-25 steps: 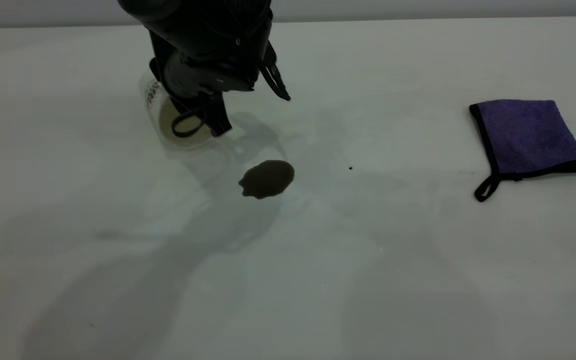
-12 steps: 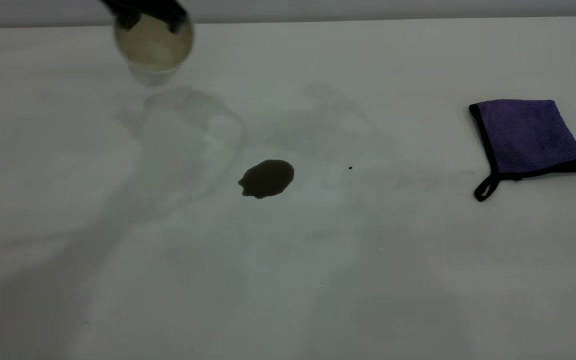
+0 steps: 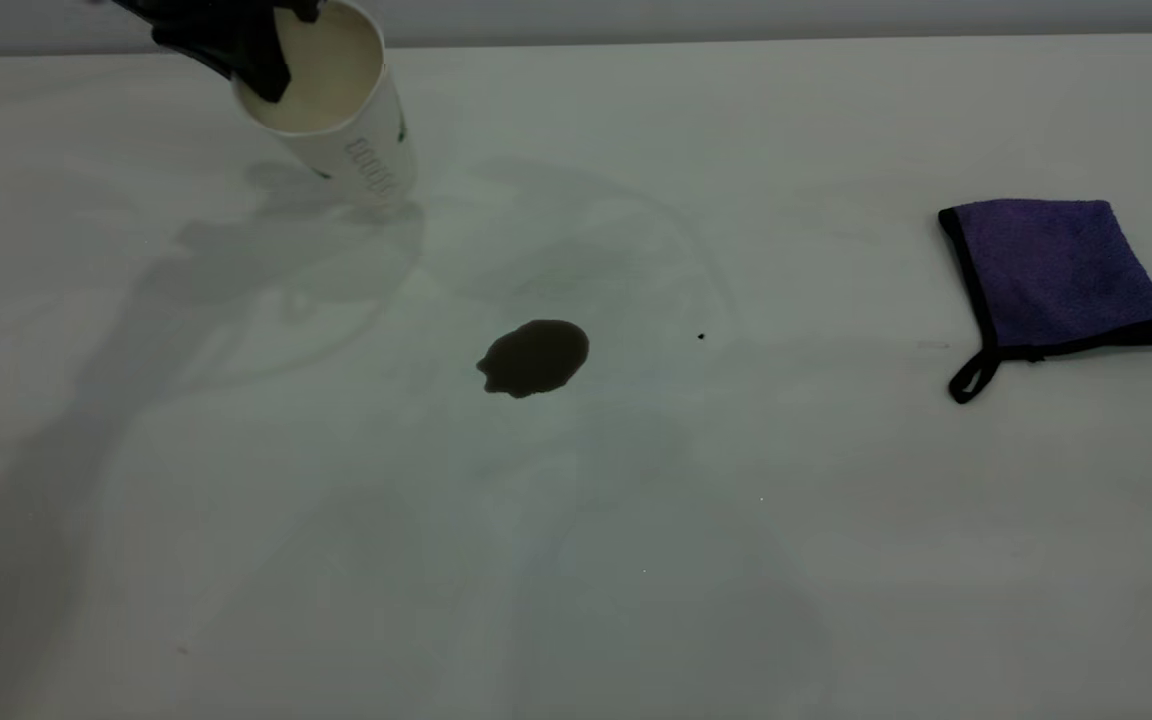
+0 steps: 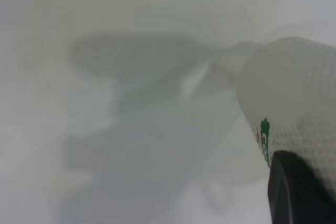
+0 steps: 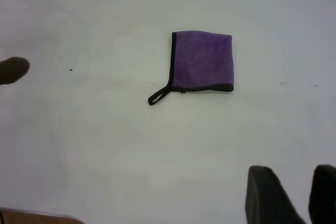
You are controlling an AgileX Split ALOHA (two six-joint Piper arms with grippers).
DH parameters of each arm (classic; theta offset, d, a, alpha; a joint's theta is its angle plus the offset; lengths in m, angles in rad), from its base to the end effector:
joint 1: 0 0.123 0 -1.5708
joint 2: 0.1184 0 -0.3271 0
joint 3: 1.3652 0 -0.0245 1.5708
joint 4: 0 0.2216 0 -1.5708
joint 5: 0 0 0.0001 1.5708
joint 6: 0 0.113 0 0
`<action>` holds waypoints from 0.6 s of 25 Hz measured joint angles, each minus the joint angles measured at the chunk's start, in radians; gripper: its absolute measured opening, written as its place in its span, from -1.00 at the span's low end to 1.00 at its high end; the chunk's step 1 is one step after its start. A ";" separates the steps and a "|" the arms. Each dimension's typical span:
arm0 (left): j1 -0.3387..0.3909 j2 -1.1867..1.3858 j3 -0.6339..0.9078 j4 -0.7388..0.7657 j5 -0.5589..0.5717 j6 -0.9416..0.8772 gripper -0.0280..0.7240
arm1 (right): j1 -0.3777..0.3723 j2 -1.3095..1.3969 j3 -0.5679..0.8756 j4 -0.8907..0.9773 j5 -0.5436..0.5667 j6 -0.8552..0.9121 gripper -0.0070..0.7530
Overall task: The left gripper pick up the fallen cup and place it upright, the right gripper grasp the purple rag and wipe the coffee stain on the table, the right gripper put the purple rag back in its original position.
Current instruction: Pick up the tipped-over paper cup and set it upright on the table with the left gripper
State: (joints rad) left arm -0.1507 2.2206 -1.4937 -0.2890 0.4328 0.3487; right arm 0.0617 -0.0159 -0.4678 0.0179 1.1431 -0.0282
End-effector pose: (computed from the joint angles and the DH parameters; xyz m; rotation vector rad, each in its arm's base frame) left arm 0.4674 -0.0847 0.1479 0.3500 2.6030 -0.1801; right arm -0.0572 -0.0017 0.2356 -0.0979 2.1409 0.0414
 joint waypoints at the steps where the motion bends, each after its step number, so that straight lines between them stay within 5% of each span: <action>1: 0.008 0.016 0.000 -0.035 -0.003 0.024 -0.90 | 0.000 0.000 0.000 0.000 0.000 0.000 -0.36; 9: 0.015 0.062 0.000 -0.134 -0.006 0.099 -0.85 | 0.000 0.000 0.000 0.000 0.000 0.000 -0.36; 15: 0.016 0.065 0.000 -0.135 -0.014 0.071 -0.55 | 0.000 0.000 0.000 0.000 0.000 0.000 -0.36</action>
State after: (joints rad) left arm -0.1345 2.2859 -1.4937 -0.4242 0.4188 0.4201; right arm 0.0617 -0.0159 -0.4678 0.0179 1.1431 -0.0282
